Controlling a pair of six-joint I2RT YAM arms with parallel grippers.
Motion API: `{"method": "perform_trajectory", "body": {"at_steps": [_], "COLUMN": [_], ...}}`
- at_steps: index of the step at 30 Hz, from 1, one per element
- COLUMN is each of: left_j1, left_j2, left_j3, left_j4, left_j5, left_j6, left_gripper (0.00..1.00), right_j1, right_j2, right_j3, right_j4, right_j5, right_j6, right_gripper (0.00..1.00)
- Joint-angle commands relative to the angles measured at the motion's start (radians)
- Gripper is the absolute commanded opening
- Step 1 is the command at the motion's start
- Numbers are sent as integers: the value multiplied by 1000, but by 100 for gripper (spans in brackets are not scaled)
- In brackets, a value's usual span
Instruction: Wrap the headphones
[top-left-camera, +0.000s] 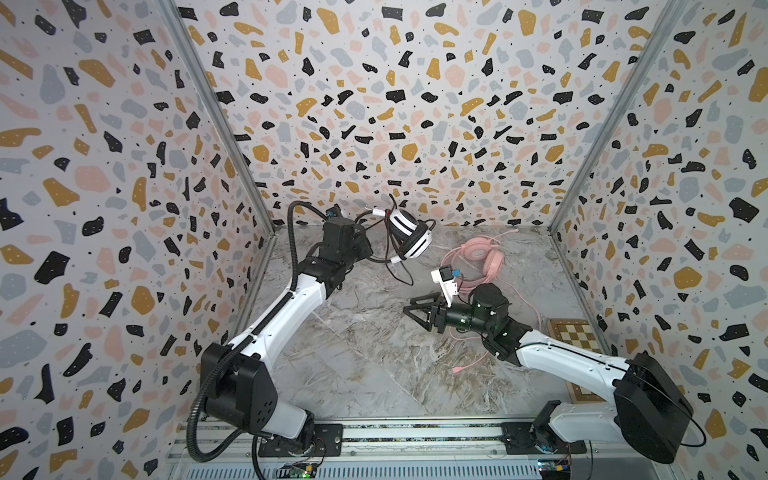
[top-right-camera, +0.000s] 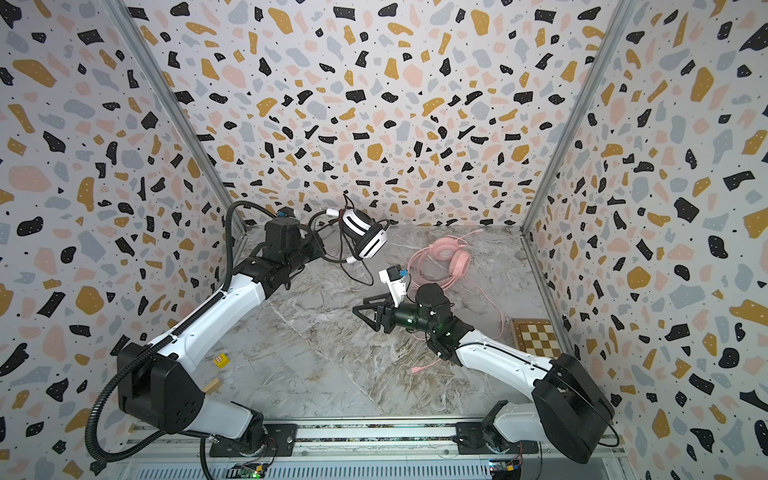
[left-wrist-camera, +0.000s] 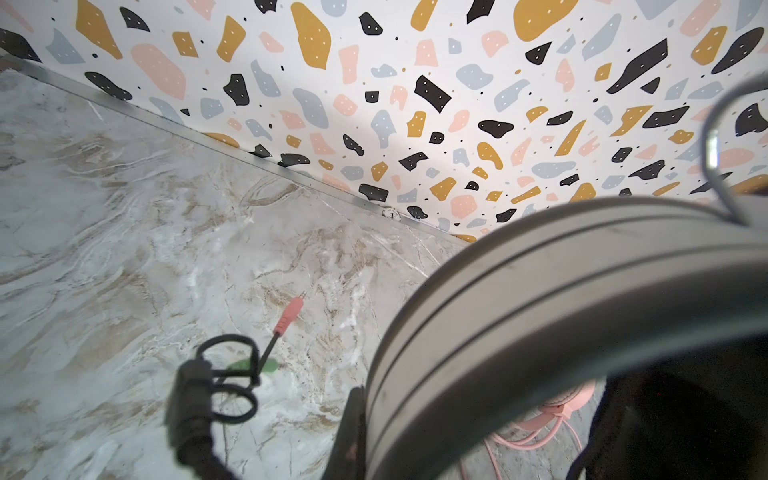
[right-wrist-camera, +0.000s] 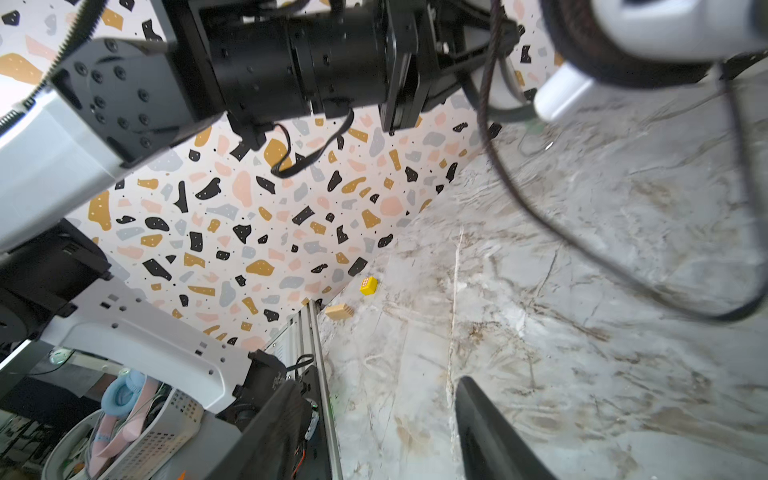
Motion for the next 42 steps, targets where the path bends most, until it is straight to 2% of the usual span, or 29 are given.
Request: {"method": "perform_trajectory", "body": {"at_steps": [1, 10, 15, 20, 23, 27, 30, 33, 36, 40, 42], "left_j1": [5, 5, 5, 6, 5, 5, 5, 6, 5, 4, 3], "left_j2": [-51, -67, -63, -74, -91, -103, -110, -118, -112, -106, -113], "left_j3": [23, 15, 35, 43, 27, -3, -25, -54, -68, -68, -76], "left_j4": [105, 114, 103, 85, 71, 63, 70, 94, 98, 85, 91], "left_j5": [-11, -11, 14, 57, 45, 14, -3, -14, -8, 24, 67], "left_j6": [-15, -14, -14, 2, 22, 44, 52, 54, 56, 69, 86], "left_gripper": [0, 0, 0, 0, 0, 0, 0, 0, 0, 0, 0], "right_j1": [-19, -93, -193, -315, -386, -363, -278, -203, -184, -167, -185], "right_j2": [-32, -20, 53, 158, 156, 80, 50, 95, 161, 305, 373], "right_j3": [59, -53, -146, -47, 86, 269, 428, 641, 798, 981, 1048], "right_j4": [10, 110, 321, 351, 218, -111, -407, -677, -789, -897, -936], "right_j5": [26, -23, -101, -185, -230, -195, -78, 79, 95, 134, 161], "right_j6": [-23, 69, 232, 247, 225, 102, -58, -251, -361, -606, -679], "right_gripper": [60, 60, 61, 62, 62, 62, 62, 62, 62, 62, 61]}}
